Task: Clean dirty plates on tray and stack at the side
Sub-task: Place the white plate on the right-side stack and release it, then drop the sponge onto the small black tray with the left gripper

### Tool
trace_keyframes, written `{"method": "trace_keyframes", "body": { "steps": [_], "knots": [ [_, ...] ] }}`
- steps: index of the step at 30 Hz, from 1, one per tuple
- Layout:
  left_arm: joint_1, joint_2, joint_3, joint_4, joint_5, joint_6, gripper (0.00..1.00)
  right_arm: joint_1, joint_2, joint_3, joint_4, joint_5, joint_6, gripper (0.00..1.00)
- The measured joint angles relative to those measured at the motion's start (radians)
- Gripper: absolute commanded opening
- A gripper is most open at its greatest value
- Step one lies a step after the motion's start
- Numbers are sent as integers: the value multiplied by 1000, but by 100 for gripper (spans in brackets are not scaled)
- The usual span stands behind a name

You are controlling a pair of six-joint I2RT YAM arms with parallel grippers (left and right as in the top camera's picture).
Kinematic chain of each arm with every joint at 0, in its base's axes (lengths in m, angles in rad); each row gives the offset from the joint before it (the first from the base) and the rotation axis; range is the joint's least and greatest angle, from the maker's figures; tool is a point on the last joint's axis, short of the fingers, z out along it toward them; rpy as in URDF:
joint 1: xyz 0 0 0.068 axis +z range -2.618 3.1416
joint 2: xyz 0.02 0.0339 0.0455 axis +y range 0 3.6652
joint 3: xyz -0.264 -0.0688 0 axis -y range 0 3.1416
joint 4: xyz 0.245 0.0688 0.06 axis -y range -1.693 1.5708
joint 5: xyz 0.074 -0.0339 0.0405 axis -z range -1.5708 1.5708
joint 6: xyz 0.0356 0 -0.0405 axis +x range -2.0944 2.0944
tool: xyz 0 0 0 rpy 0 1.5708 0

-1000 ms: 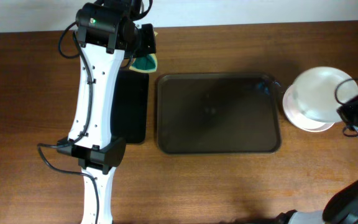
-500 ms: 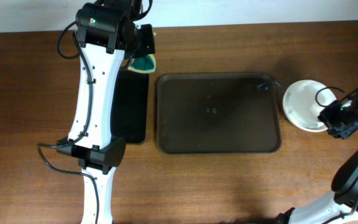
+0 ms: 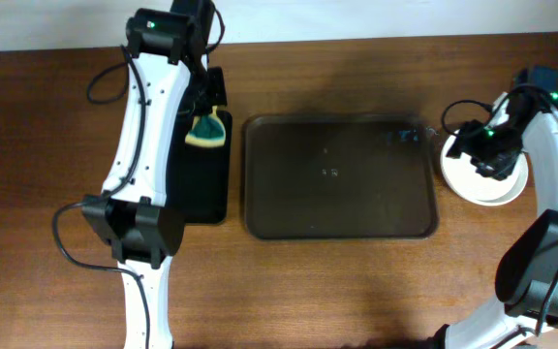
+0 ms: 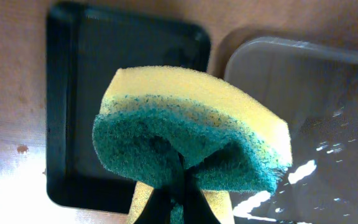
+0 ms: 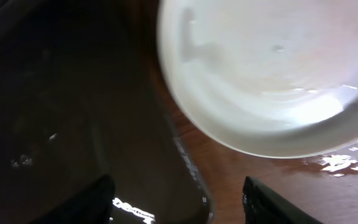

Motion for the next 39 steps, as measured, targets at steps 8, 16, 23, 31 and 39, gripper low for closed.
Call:
{"method": "trace_keyframes", "body": {
  "steps": [8, 16, 23, 31, 39],
  "knots": [
    [35, -2, -406, 176, -93, -1, 0, 103, 0, 0, 34, -3, -10, 78],
    [35, -2, -621, 380, -85, 2, 86, 113, 0, 0, 18, -3, -15, 78],
    [36, -2, -538, 292, -81, 1, 89, 113, 0, 0, 10, -3, -36, 76],
    [42, -20, 126, -2, -78, 18, 100, 113, -25, 68, -106, -27, -72, 84],
    [42, -46, 291, -4, -78, 18, 99, 113, -339, 126, -172, -33, -92, 99]
  ]
}}
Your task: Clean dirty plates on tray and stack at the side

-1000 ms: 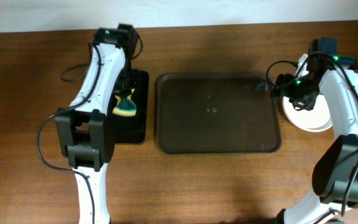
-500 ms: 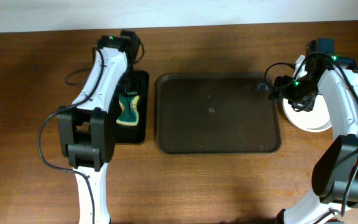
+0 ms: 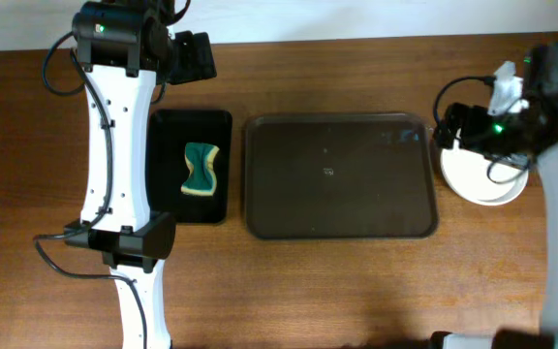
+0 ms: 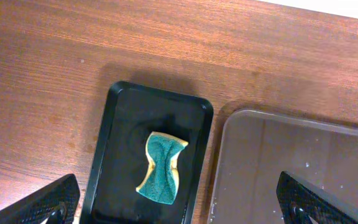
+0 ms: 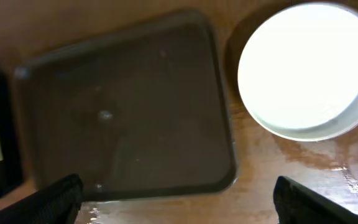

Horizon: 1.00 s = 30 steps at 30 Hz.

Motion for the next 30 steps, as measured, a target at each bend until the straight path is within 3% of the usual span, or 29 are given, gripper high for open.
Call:
{"method": "trace_keyframes", "body": {
  "steps": [6, 16, 19, 22, 25, 30],
  "knots": [
    [0, 0, 0, -1, 0, 0, 100, 0, -256, 5, -65, 0, 5, 99],
    [0, 0, 0, -1, 0, 0, 99, 0, -285, 5, -59, 0, 6, 99],
    [0, 0, 0, -1, 0, 0, 99, 0, -304, -41, 95, 1, 0, 99],
    [0, 0, 0, -2, 1, 0, 100, 27, -463, -306, 420, 9, -8, 99],
    [0, 0, 0, -3, 2, 0, 99, 51, -748, -676, 735, 18, -11, 99],
    [0, 0, 0, -1, 1, 0, 99, 103, -1118, -1167, 1078, 27, -16, 99]
  ]
}}
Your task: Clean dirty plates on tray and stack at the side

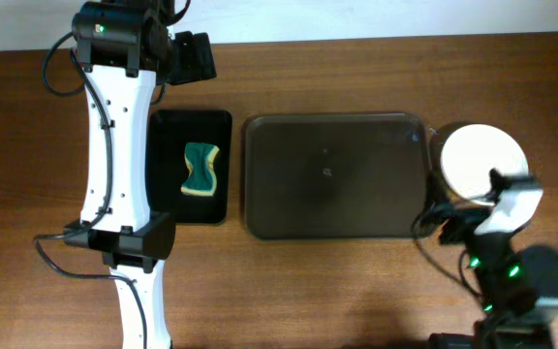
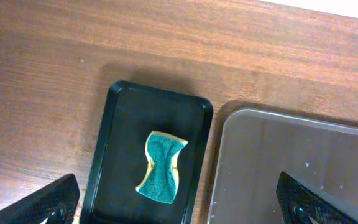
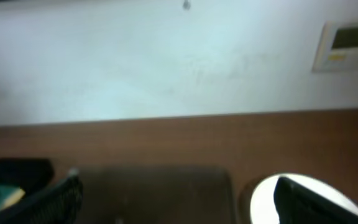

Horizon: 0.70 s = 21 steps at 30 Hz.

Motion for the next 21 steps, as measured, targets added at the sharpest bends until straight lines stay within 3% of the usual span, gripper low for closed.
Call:
{"method": "trace_keyframes", "body": {
  "steps": [3, 7, 21],
  "knots": [
    [0, 0, 0, -1, 0, 0, 99, 47, -166, -236, 127, 15, -4, 99],
    [0, 0, 0, 0, 0, 0, 99, 68, -303, -384, 199, 43, -5, 99],
    [0, 0, 0, 0, 0, 0, 99, 68, -378, -489, 143, 53, -4, 99]
  ]
}}
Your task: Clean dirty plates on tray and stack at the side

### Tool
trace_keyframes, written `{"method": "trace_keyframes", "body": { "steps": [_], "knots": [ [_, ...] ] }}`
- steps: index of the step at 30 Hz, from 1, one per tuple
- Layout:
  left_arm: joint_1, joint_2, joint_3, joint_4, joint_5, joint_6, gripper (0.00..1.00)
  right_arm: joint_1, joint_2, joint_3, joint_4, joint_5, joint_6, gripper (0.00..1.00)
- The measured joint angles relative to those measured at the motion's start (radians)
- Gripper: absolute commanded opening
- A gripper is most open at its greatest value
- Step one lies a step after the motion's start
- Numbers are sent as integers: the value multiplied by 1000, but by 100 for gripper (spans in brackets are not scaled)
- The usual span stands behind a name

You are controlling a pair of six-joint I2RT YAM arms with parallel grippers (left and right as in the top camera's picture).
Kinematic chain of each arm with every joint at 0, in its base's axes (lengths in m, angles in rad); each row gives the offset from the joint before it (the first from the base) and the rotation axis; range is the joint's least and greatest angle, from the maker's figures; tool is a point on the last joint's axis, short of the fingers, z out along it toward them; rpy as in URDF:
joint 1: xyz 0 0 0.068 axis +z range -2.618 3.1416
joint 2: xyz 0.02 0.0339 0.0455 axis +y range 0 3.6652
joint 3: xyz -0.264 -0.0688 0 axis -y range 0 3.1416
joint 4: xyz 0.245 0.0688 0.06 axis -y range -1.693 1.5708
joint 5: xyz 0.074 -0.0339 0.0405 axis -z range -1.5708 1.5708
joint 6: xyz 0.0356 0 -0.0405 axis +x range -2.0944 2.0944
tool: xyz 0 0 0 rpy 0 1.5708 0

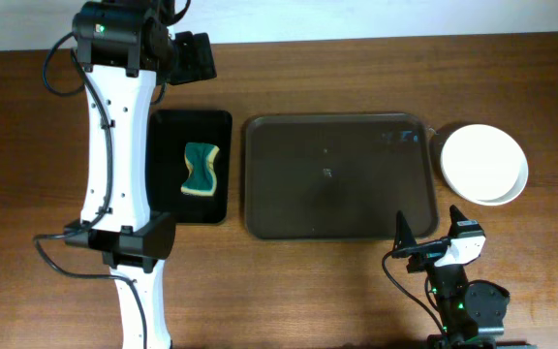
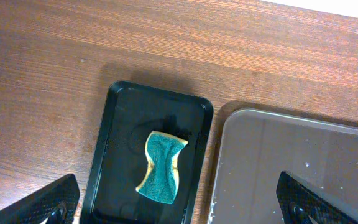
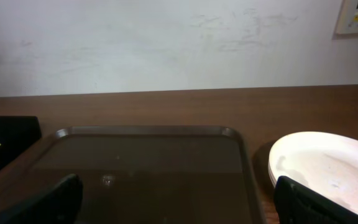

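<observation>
The brown tray (image 1: 340,174) lies mid-table with only water drops on it; no plate is on it. A stack of white plates (image 1: 483,162) stands on the table just right of it, also showing in the right wrist view as white plates (image 3: 328,165). The green-and-yellow sponge (image 2: 162,166) lies loose in the small black tray (image 1: 168,194). My left gripper (image 2: 179,211) hangs open high above the back left, empty. My right gripper (image 3: 179,208) is open and empty at the table's front edge, facing the brown tray (image 3: 148,158).
The left arm's white links (image 1: 114,145) run along the left side of the black tray. The right arm (image 1: 458,291) is folded low at the front right. A white wall (image 3: 166,43) rises behind the table's far edge.
My right arm has drawn back from just in front of the plates to the table's front edge, and its camera now looks level across the brown tray. Left arm, sponge and plates are unchanged.
At first my left gripper held the sponge over the black tray and my right gripper stood open at the white plates. Then the sponge lay in the black tray with the left gripper open and high, the right raised above the plates. Since then the right arm has withdrawn frontward.
</observation>
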Motion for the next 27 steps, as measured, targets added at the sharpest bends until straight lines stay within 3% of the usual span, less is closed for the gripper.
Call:
{"method": "trace_keyframes", "body": {
  "steps": [20, 23, 27],
  "knots": [
    [0, -13, -13, 17, -58, 0, 99, 0, 0, 0, 0, 0, 0, 99],
    [1, -134, -185, 178, -65, 27, 99, 0, 0, 0, 0, 0, 1, 99],
    [2, -475, -625, 551, -48, 171, 99, 0, -1, 0, 0, 0, -1, 99]
  ]
}}
